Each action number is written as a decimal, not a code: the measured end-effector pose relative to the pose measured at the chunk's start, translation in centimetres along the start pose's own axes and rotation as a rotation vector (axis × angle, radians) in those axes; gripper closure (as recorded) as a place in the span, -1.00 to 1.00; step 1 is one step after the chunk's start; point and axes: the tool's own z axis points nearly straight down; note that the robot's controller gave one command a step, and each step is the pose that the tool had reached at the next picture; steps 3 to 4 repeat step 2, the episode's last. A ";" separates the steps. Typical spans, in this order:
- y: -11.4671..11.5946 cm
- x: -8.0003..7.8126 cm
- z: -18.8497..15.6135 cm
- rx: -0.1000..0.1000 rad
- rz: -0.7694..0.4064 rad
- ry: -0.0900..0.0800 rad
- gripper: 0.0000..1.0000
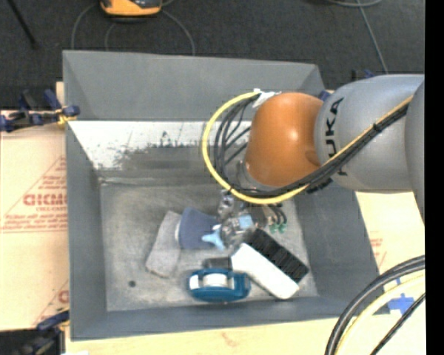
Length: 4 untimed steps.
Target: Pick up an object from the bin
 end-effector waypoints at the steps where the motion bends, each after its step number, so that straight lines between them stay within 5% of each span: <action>1: 0.0 0.0 -0.3 0.000 0.001 0.001 1.00; 4: 0.0 0.1 -0.9 0.000 0.003 0.006 1.00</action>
Offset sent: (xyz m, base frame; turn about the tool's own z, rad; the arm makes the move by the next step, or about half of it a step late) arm 0.0001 0.0001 0.0413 0.0000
